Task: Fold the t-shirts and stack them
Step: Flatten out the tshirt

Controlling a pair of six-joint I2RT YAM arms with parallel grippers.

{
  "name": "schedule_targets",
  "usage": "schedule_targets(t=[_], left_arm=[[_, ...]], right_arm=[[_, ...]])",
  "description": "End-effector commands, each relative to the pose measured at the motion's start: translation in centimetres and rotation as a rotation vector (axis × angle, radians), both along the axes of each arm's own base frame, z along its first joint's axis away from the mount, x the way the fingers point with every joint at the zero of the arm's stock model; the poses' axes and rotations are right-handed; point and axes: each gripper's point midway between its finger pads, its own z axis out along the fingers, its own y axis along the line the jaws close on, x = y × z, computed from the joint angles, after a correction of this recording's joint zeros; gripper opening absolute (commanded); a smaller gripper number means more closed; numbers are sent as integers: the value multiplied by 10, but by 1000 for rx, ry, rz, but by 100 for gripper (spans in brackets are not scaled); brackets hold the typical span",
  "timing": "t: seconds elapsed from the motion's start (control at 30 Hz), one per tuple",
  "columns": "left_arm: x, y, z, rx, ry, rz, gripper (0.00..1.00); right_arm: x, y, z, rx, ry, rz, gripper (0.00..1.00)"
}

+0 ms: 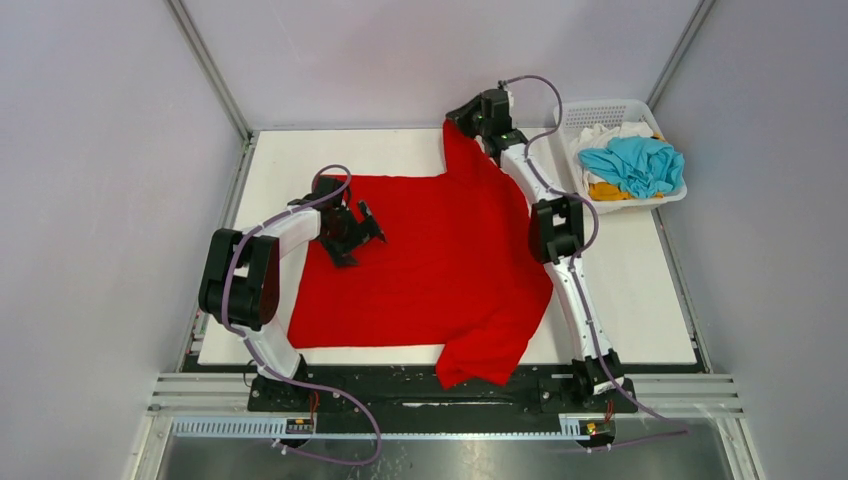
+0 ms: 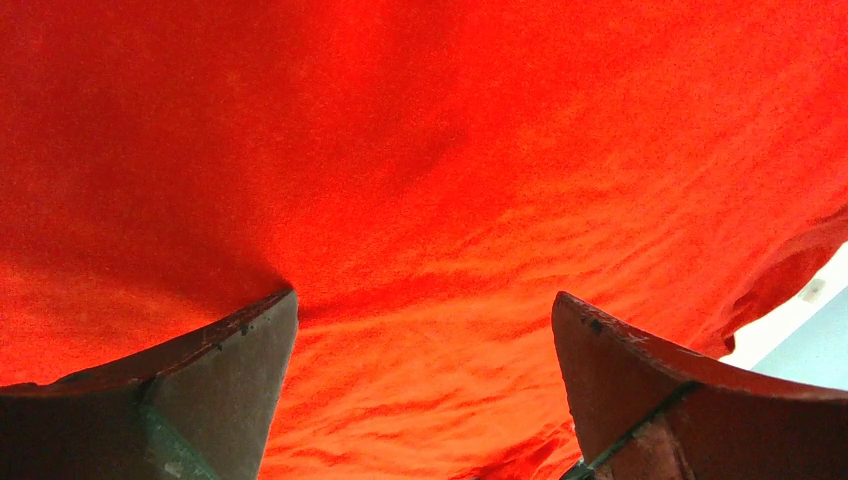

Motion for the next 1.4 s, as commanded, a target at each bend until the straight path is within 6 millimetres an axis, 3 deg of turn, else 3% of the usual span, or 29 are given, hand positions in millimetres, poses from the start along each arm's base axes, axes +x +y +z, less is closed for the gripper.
schedule_targets(t=[0.0,0.03,0.07,0.3,0.37,0.43,0.6,0.77,0.8,0.9,1.03,1.37], left_arm=[[-6,0,0,-1,25,-27,99],[-6,1,1,2,21,-29,99],[-7,2,2,9,17,-30,99],[-5,3,10,14,-11,-30,99],[-1,2,16,9,-34,-24,99],[1,3,22,8,-57,-17,99],[2,5,34,15,-95,-14,99],[-1,9,32,32,-104,-7,99],[0,10,30,36,-102,-7,99],[-1,13,18,27,-82,-1,99],[0,21,3,-58,-41,31,99],[-5,94,-9,53,16,191,99]], right_arm=[[29,15,32,94,-143,-79,67],[28,14,38,85,-156,-77,94],[23,14,44,63,-165,-66,99],[-32,1,102,-215,-204,111,100],[-55,-10,104,-295,-166,154,100],[-83,-28,91,-382,-100,163,99],[-164,-101,54,-551,49,69,99],[-256,-181,-1,-621,303,-10,99],[-269,-188,-12,-614,344,5,99],[-294,-190,-38,-553,430,93,99],[-302,-187,-57,-544,496,145,99],[-295,-142,-56,-382,446,251,99]])
